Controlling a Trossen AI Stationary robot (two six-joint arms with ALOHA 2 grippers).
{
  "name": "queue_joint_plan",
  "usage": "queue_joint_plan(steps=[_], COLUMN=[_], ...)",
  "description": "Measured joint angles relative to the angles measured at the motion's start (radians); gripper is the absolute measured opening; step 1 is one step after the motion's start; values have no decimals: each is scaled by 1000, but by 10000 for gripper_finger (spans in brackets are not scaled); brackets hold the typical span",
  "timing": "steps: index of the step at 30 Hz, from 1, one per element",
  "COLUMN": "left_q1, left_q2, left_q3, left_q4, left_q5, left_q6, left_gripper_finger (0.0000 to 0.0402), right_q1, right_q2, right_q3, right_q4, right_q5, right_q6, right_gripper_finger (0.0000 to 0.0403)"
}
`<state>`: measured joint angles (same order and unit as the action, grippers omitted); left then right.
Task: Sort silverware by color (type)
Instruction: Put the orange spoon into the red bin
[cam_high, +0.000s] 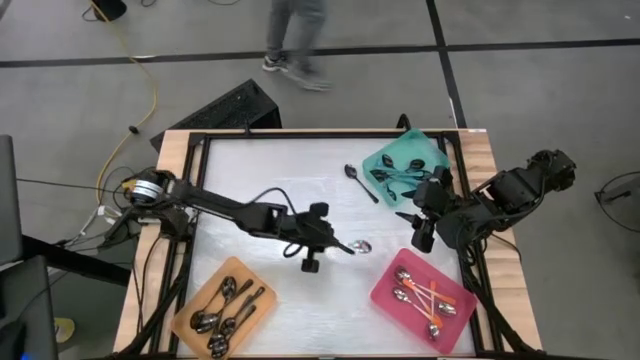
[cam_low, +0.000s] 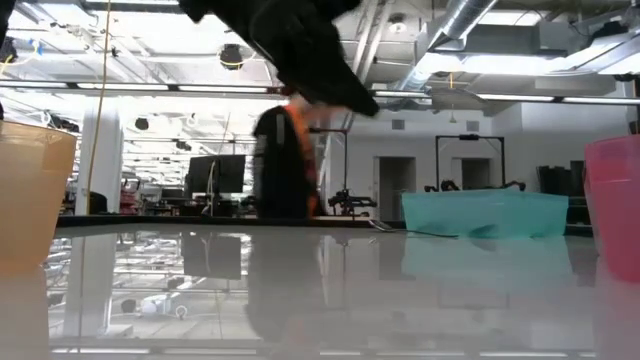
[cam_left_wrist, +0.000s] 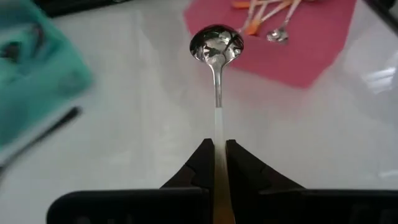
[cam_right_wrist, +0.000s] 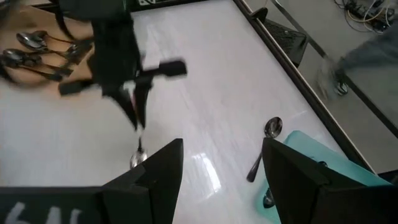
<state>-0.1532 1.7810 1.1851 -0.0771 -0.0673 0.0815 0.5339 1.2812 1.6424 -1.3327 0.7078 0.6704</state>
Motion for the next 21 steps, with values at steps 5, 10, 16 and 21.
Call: queue_joint_plan(steps=[5,10,16,21], left_q1=[1,1,5,-9], left_q2=[-121,-256,-461,-554], left_q3=[0,-66,-328,-572], left_q4=[-100,-76,159,579], left_q5=[-66,-88,-159,-162], left_q6=[28,35,-70,-185], left_gripper_finger=[5,8,5,8], right_q1=[26,66,124,162], right_q2=[0,0,-1,-1], right_q3=[0,0,-51,-172], right_q4=[-9,-37,-52,-2], right_q5=[0,24,131,266], right_q6=[5,48,125,199], right_gripper_finger=[226,226,226,226])
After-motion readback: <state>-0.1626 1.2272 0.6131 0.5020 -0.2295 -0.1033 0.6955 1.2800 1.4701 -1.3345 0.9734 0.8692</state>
